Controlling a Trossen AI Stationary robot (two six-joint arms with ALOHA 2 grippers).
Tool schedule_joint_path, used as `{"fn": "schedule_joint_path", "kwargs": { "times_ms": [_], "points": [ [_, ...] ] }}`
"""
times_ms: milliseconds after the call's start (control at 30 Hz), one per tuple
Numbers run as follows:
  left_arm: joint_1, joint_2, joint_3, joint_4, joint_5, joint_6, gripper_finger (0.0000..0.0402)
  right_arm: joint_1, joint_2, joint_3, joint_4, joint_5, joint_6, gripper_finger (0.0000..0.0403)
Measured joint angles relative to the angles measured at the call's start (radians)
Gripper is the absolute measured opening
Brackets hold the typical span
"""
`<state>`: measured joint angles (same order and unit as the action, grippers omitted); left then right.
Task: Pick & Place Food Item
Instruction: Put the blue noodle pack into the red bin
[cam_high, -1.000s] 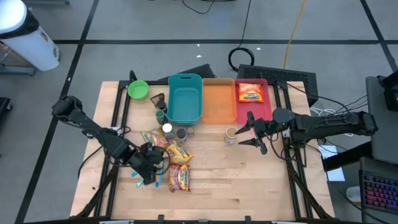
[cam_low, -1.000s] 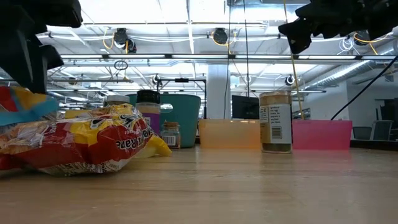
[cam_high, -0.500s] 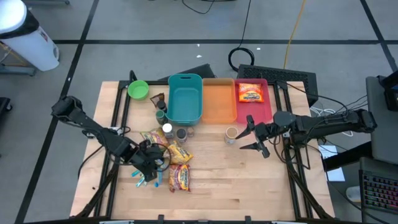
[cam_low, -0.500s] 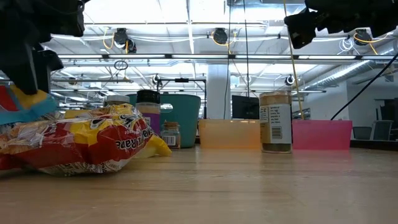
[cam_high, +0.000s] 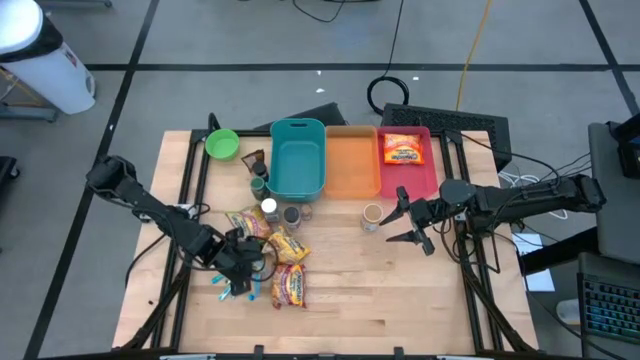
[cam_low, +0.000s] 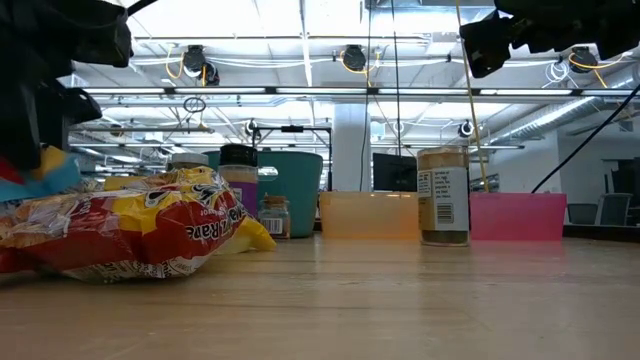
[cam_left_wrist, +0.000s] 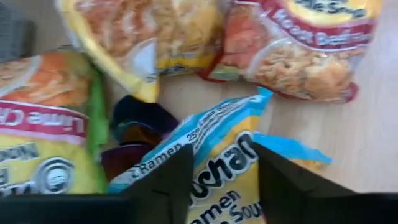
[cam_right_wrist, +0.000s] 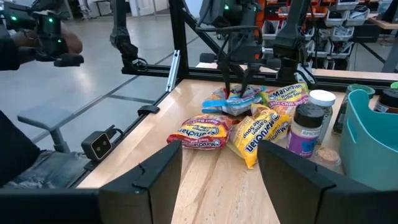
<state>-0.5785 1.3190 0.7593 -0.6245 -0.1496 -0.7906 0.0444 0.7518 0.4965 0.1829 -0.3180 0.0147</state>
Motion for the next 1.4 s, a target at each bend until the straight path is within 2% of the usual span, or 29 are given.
{"fn": "schedule_joint_path", "kwargs": {
  "times_ms": [167, 233, 333, 400, 567, 667, 800, 1033, 1233, 1400],
  "points": [
    [0.003, -0.026, 0.006, 0.078, 0.021, -0.005, 0.0033, 0.0, 0.0, 0.0, 0.0, 0.0, 0.0, 0.0201],
    [0.004, -0.047, 0.026, 0.106, 0.015, -0.001, 0.001, 0.0, 0.0, 0.0, 0.0, 0.0, 0.0, 0.0201],
    [0.007, -0.066, 0.081, 0.139, -0.054, 0.02, 0.0014, 0.0, 0.0, 0.0, 0.0, 0.0, 0.0, 0.0201],
    [0.009, -0.077, 0.124, 0.16, -0.111, 0.088, 0.0012, 0.0, 0.0, 0.0, 0.0, 0.001, 0.0, 0.0201],
    [0.008, -0.085, 0.23, 0.313, -0.319, 0.36, 0.0009, 0.0, 0.0, 0.0, 0.0, 0.001, 0.0, 0.0201],
    [0.023, -0.084, 0.243, 0.513, -0.429, 0.539, 0.0014, 0.002, 0.0, 0.0, 0.001, 0.001, 0.0, 0.0201],
    [0.068, -0.076, 0.243, 0.709, -0.437, 0.764, 0.0004, 0.022, 0.0, 0.0, 0.016, 0.002, 0.0, 0.0201],
    [0.208, 0.023, 0.243, 1.02, -0.431, 0.966, 0.0012, 0.089, 0.017, 0.0, 0.076, 0.015, -0.001, 0.0201],
    [0.301, 0.167, 0.243, 1.277, -0.443, 1.094, 0.0009, 0.148, 0.082, 0.001, 0.138, 0.148, -0.06, 0.0201],
    [0.351, 0.277, 0.243, 1.519, -0.541, 1.157, 0.0004, 0.18, 0.182, 0.001, 0.229, 0.398, -0.14, 0.0201]
  ]
}}
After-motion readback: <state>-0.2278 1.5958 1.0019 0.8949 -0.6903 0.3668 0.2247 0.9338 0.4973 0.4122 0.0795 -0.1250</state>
